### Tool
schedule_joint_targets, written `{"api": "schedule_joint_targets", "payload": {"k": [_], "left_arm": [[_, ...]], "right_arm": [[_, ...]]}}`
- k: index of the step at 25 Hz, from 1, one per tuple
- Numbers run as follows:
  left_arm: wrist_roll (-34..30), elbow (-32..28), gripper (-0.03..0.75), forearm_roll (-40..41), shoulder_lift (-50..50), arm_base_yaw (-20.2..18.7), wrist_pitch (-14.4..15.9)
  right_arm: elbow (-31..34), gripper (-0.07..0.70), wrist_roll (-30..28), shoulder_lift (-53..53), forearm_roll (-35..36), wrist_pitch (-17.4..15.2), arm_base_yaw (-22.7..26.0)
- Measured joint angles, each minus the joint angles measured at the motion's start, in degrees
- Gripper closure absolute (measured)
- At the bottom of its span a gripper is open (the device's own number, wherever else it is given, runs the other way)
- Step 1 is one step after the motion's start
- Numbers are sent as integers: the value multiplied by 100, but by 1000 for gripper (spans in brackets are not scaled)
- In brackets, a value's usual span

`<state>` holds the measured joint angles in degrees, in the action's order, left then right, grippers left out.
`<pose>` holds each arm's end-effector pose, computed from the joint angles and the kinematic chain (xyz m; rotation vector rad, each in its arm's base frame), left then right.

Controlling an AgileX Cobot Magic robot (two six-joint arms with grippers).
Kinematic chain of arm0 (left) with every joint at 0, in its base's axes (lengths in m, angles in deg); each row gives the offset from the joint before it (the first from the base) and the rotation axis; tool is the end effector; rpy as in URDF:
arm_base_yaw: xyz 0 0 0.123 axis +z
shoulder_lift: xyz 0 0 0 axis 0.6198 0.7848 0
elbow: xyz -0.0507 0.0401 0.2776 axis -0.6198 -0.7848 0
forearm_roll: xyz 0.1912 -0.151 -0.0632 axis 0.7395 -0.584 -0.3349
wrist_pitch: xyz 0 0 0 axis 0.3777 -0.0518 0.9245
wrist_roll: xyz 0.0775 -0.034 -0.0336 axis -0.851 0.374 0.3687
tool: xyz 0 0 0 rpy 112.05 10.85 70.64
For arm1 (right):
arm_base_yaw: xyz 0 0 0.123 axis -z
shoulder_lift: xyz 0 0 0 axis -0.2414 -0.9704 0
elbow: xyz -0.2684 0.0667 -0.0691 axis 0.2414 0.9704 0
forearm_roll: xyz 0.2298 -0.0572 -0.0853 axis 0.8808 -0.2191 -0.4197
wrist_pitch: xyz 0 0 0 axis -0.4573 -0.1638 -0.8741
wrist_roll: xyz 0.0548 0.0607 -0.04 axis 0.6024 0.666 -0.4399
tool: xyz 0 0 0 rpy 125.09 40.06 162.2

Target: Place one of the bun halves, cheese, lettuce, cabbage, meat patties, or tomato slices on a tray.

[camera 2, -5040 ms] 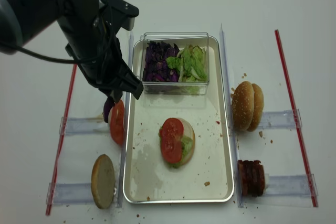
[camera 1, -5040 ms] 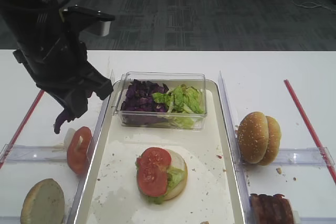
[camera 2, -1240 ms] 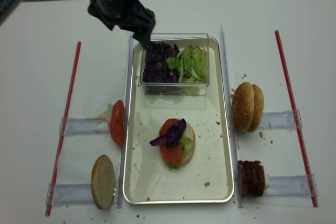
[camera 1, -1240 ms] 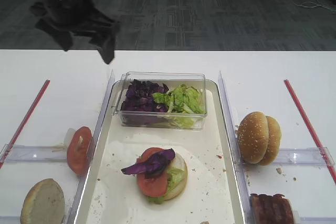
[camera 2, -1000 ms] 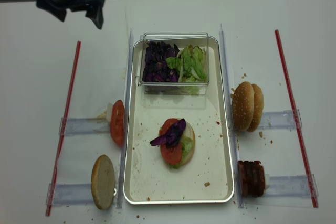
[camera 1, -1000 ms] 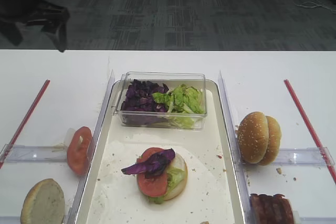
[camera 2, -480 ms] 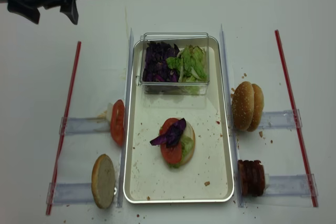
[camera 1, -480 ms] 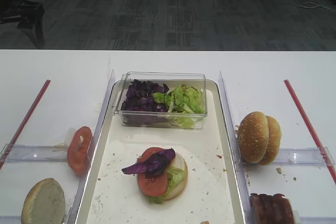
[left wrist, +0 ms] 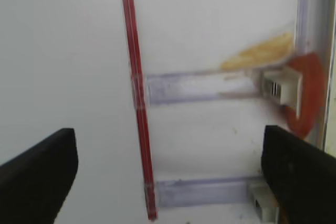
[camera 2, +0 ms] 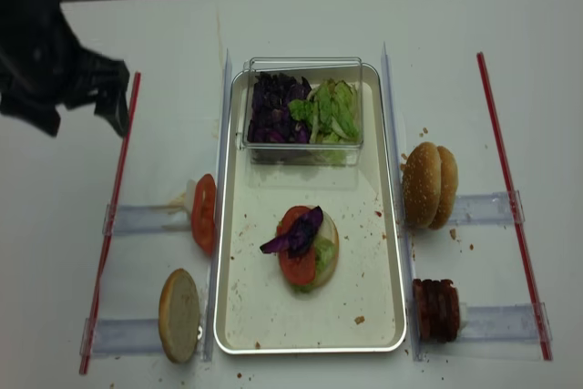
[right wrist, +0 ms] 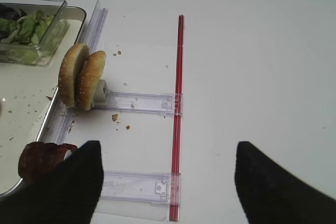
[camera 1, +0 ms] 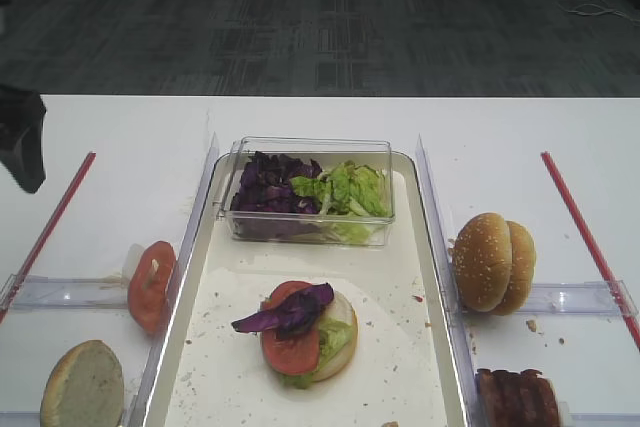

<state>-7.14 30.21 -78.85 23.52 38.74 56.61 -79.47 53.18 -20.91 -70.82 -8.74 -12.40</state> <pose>0.3114 0.0024 0.2785 0.0267 3.0243 0.0028 -0.0081 0.0052 0.2688 -0.0835 2.0962 -0.0033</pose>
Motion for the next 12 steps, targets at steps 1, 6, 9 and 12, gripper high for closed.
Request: {"api": "schedule_joint_targets", "payload": {"k": [1, 6, 9, 12], "left_arm": [[0, -247, 30, 0, -216, 12, 0], [89, -1565, 30, 66, -1312, 11, 0], [114, -2166, 30, 230, -2017, 11, 0], [145, -2581, 30, 303, -2789, 11, 0]], "right_arm": [[0, 73, 0, 0, 0, 0, 0], [0, 73, 0, 0, 0, 0, 0], [0, 73, 0, 0, 0, 0, 0], [0, 73, 0, 0, 0, 0, 0]]}}
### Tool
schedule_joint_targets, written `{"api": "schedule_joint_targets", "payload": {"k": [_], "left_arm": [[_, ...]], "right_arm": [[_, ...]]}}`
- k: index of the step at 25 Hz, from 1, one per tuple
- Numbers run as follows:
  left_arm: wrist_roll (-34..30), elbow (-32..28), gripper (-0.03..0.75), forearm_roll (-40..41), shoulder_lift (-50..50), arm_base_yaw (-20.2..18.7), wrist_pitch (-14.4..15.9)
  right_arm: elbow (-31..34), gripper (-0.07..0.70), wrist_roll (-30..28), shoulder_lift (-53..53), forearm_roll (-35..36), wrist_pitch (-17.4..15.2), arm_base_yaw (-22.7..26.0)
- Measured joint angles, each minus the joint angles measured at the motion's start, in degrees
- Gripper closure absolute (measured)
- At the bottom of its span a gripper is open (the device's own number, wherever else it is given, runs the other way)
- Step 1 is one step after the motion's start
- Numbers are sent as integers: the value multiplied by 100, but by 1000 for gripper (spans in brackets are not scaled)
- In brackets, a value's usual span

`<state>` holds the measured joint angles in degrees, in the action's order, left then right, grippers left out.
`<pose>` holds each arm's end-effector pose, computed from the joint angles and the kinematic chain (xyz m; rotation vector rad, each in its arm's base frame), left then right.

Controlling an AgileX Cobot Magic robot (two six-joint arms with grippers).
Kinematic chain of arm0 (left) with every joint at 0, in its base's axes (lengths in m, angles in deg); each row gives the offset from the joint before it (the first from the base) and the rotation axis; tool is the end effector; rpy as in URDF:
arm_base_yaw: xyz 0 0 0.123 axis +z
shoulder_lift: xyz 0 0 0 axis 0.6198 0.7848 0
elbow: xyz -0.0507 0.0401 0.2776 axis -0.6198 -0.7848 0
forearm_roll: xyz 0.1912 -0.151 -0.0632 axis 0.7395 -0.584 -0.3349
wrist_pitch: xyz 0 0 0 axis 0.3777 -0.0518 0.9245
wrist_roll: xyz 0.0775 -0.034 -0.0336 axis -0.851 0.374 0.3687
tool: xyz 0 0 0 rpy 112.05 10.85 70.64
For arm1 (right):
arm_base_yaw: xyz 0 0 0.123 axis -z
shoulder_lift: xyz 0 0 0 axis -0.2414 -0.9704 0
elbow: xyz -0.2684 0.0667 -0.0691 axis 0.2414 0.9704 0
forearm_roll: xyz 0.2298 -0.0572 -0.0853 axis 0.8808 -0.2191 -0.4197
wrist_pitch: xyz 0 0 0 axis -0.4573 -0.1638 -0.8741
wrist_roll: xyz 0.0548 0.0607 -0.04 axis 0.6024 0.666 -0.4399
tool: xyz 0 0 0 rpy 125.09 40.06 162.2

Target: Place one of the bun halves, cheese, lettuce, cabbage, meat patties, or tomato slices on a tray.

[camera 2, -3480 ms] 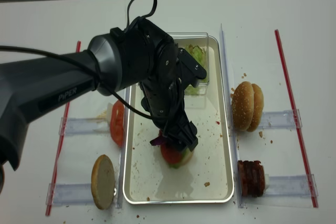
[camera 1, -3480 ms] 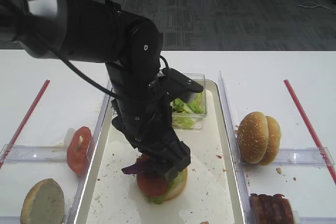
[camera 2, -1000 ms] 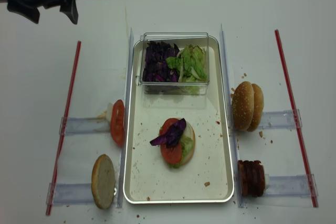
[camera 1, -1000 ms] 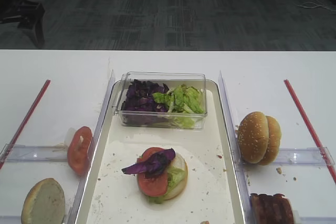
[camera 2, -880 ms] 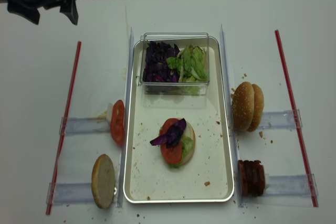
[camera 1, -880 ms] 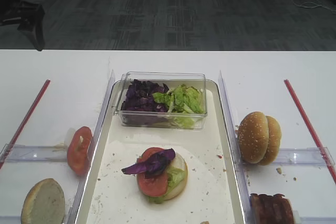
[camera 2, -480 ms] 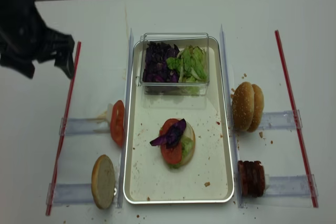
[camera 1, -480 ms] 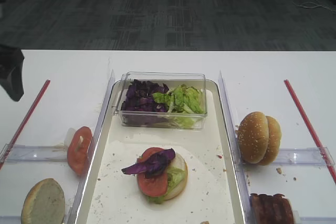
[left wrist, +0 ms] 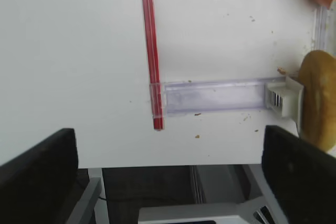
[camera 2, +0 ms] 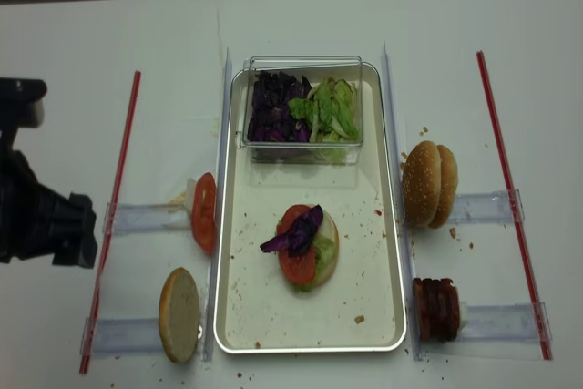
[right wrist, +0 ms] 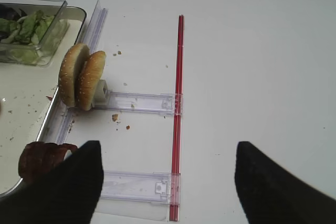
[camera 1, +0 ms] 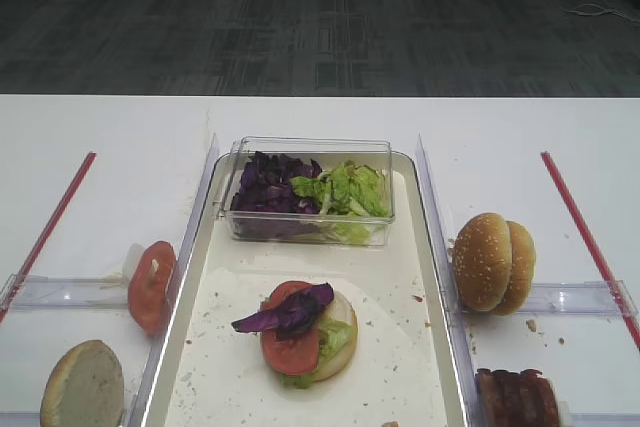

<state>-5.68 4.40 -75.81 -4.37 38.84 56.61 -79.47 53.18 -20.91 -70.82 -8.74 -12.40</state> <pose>0.1787 0.0062 0.2797 0.0065 2.9873 0.0776 -0.0081 0.0052 0.2688 -0.0835 2.0962 -0.0033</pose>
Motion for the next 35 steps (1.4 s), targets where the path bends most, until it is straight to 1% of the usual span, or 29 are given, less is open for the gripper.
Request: {"api": "schedule_joint_targets", "payload": {"k": [10, 15, 27, 30, 35], "left_arm": [[130, -1182, 30, 14, -2655, 0, 46], [130, -1746, 30, 14, -3868, 0, 136], [130, -1811, 30, 14, -6373, 0, 230], [130, -1811, 30, 24, -6555, 0, 273], [130, -1811, 30, 28, -6576, 0, 295]], "right_arm": [[0, 73, -11, 0, 0, 0, 0], [0, 73, -11, 0, 0, 0, 0], [0, 73, -22, 0, 0, 0, 0], [0, 73, -22, 0, 0, 0, 0], [0, 73, -22, 0, 0, 0, 0]]}}
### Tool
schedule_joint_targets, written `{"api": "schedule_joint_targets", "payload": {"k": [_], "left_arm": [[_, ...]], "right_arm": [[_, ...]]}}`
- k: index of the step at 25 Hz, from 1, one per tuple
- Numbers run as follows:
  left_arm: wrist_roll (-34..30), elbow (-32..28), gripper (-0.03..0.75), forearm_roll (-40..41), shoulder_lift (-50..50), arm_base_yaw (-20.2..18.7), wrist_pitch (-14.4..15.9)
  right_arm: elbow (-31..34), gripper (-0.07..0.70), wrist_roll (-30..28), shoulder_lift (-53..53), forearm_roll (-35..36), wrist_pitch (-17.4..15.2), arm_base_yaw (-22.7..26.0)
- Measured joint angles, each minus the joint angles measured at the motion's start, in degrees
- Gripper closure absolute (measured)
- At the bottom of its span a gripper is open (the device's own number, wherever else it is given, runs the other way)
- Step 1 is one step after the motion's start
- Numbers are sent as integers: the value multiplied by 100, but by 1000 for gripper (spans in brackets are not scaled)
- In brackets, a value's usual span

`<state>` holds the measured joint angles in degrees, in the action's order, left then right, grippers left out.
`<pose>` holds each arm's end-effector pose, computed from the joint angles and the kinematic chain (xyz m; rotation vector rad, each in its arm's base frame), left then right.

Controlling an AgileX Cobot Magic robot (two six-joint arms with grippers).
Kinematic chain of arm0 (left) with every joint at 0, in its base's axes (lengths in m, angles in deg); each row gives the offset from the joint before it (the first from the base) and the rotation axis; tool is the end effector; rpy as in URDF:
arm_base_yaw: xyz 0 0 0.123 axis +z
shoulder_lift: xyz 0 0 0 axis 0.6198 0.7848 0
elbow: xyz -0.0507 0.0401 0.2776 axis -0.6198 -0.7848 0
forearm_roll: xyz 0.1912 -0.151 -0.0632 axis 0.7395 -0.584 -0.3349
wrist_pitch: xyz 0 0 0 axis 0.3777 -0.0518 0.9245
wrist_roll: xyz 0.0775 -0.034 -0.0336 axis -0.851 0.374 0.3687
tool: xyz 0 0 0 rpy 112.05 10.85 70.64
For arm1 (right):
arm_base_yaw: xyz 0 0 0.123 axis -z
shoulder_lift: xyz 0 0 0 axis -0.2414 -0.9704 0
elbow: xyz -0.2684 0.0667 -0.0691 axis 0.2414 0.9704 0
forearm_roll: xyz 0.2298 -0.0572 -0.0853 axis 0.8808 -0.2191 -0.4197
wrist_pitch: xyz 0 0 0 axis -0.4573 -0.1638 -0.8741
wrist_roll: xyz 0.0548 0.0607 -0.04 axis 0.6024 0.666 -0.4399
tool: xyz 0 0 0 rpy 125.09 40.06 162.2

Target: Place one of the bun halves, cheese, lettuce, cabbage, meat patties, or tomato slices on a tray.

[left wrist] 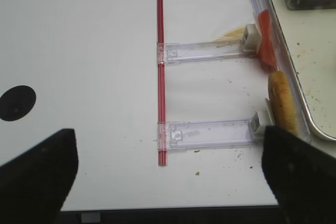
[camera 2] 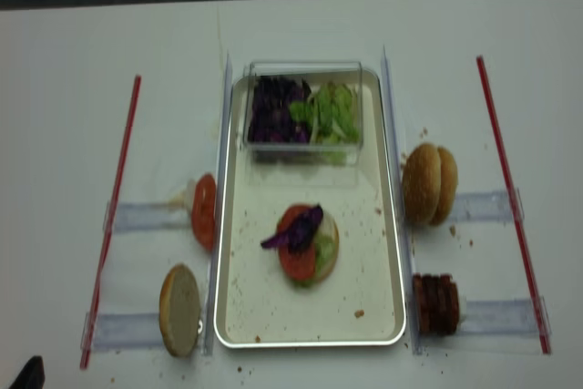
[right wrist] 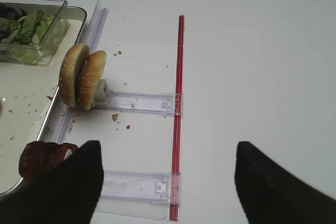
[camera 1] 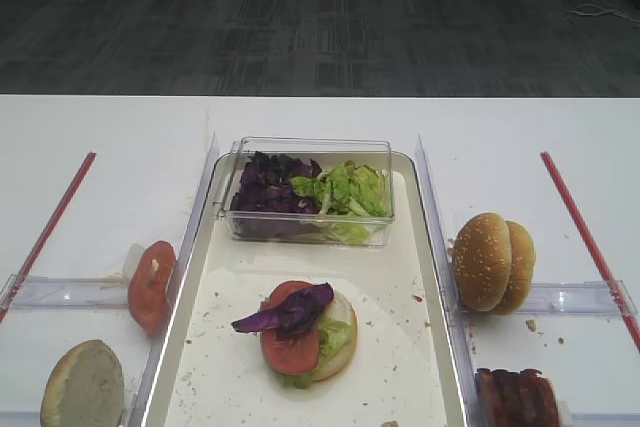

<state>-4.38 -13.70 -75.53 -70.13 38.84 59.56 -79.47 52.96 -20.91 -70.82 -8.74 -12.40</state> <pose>-0.0226 0.0049 0.2705 -0.0481 2.2063 0.0629 -0.0081 0.0052 0.2688 -0.0875 2.0961 -0.0056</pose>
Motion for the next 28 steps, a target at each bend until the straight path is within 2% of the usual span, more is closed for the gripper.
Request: {"api": "schedule_joint_targets", "payload": {"k": [13, 15, 18, 28], "left_arm": [[22, -24, 30, 0, 0, 0, -15], [22, -47, 30, 0, 0, 0, -111], [27, -209, 30, -11, 0, 0, -424], [27, -260, 30, -34, 0, 0, -535]], "right_arm": [[0, 73, 0, 0, 0, 0, 0], [0, 73, 0, 0, 0, 0, 0], [0, 73, 0, 0, 0, 0, 0], [0, 73, 0, 0, 0, 0, 0]]}}
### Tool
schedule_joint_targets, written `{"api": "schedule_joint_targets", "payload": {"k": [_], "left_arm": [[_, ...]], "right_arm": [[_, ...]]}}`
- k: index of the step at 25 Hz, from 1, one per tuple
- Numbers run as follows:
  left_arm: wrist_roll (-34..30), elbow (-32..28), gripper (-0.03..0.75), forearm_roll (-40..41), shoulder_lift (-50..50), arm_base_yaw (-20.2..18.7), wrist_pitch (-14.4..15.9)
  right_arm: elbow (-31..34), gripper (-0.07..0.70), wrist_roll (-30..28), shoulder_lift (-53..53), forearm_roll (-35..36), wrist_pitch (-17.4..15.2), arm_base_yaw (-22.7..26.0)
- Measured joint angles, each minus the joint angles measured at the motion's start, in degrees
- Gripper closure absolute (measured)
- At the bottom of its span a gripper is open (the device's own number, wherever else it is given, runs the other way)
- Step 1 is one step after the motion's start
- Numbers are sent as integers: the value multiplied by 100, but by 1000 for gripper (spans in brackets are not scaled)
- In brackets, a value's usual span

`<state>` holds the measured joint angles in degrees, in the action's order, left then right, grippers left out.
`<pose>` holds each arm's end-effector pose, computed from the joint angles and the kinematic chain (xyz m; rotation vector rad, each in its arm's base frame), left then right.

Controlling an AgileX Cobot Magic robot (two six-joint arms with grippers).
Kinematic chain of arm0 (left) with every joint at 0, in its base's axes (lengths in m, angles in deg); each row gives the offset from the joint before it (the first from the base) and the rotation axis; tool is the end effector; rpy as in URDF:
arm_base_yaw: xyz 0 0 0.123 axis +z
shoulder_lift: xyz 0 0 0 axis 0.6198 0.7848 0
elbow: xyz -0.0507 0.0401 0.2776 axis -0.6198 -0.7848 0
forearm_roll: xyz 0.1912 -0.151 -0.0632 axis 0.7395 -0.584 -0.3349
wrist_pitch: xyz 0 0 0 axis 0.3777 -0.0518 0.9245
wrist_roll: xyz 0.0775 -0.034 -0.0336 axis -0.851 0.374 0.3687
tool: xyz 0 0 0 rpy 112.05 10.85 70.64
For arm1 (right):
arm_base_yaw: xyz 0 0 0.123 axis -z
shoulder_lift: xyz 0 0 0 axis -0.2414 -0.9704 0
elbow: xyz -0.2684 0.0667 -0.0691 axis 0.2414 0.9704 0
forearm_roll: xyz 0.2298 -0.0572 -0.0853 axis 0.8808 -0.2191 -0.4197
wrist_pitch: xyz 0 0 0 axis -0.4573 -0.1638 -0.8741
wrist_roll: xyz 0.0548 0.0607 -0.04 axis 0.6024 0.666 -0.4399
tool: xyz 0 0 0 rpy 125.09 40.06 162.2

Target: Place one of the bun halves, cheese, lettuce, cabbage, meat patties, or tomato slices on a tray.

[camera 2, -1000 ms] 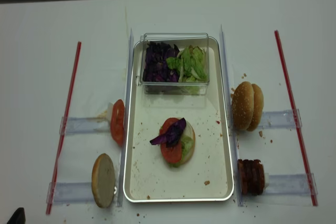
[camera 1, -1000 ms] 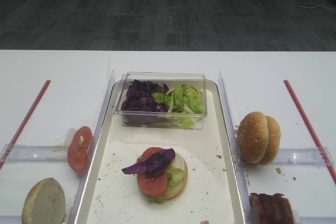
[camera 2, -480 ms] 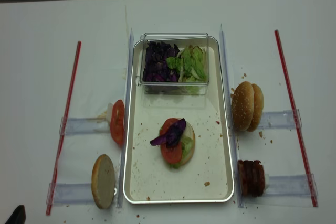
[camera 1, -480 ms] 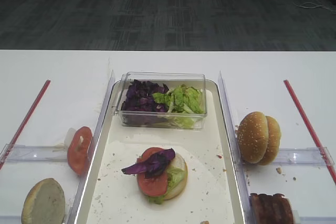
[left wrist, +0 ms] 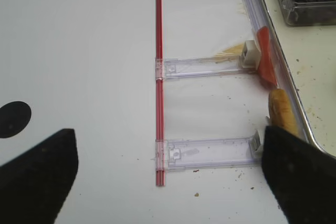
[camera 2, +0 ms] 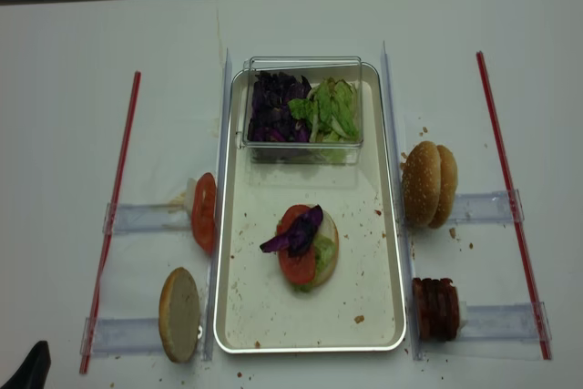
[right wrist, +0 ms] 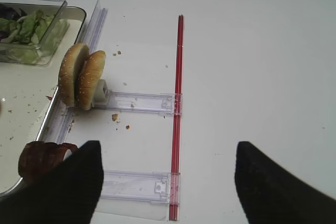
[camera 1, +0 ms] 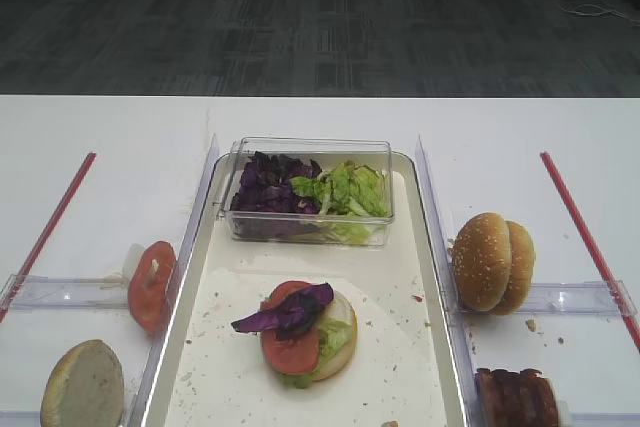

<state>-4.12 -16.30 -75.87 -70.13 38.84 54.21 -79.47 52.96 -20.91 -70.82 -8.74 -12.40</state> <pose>-0.0127 0.0043 0.2654 -0.0465 2.1585 0.0528 -0.0081 0.0052 0.2688 -0.0875 2.0961 -0.0056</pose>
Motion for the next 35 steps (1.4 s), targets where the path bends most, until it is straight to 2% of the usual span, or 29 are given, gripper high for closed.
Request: {"api": "schedule_joint_targets", "payload": {"k": [35], "left_arm": [[0, 0, 30, 0, 0, 0, -21]], "right_arm": [[0, 73, 23, 0, 0, 0, 0]]}}
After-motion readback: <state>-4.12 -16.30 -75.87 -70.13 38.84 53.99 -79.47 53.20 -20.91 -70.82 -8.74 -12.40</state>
